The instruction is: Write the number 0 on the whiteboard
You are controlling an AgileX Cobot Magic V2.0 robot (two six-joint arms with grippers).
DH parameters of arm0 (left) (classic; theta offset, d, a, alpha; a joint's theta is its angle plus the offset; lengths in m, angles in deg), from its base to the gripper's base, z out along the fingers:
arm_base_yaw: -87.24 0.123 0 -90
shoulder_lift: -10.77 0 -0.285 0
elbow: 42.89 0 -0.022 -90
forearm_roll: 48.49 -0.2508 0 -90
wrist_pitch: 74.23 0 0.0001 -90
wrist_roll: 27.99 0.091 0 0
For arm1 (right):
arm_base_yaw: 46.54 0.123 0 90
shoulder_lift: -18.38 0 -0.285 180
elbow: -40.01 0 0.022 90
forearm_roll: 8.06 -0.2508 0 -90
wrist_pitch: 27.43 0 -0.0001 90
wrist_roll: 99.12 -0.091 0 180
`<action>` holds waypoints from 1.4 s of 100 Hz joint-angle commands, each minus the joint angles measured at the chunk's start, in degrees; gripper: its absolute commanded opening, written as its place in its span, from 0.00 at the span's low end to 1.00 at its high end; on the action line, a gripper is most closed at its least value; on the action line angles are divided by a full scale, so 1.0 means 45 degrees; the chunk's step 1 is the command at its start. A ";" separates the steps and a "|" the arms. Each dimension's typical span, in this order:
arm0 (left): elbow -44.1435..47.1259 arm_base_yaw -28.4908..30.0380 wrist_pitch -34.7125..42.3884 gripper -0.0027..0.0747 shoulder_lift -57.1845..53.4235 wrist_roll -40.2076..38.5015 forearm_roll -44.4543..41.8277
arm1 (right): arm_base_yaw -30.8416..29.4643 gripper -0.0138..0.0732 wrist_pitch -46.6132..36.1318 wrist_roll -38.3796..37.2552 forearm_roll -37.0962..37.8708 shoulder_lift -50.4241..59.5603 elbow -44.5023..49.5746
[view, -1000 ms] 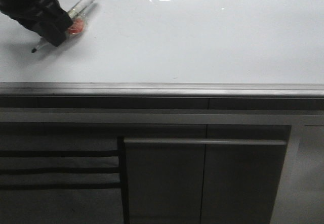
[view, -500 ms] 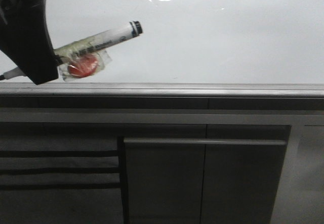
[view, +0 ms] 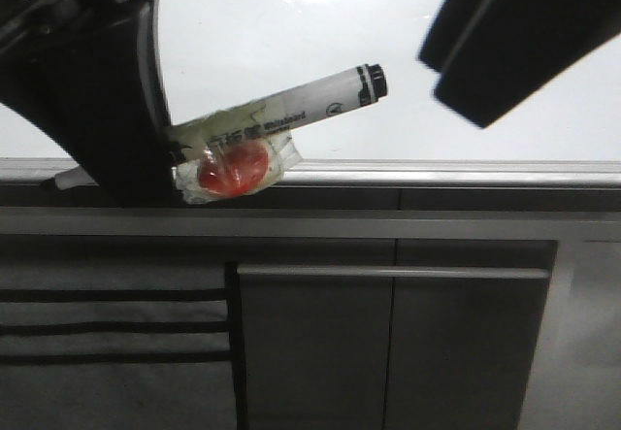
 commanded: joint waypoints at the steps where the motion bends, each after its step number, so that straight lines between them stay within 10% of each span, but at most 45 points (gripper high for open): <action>1: -0.0404 -0.0099 0.0334 0.01 -0.0446 0.0016 0.0059 | 0.0680 0.54 -0.0641 0.0170 0.0013 -0.0435 -0.0867; 47: -0.0404 -0.0099 0.0597 0.01 -0.0446 0.0016 0.0034 | 0.1101 0.54 -0.1158 0.0170 -0.0720 -0.1554 -0.1262; 78: -0.0404 -0.0099 0.0750 0.01 -0.0446 0.0016 0.0034 | 0.1101 0.15 -0.0941 0.0170 -0.0943 -0.1554 -0.1262; 102: -0.0404 -0.0071 0.1003 0.02 -0.0446 -0.0085 0.0034 | 0.1073 0.12 -0.0941 0.0170 -0.0965 -0.1407 -0.1262; 129: -0.0251 0.0903 0.1823 0.58 -0.1083 -0.1624 0.0196 | 0.0049 0.12 -0.0958 0.0140 -0.1732 -0.0264 -0.1215; 140: 0.0240 0.1527 0.3466 0.63 -0.2263 -0.2097 0.0249 | -0.1271 0.12 -0.0752 0.0140 -0.2208 0.0449 -0.0908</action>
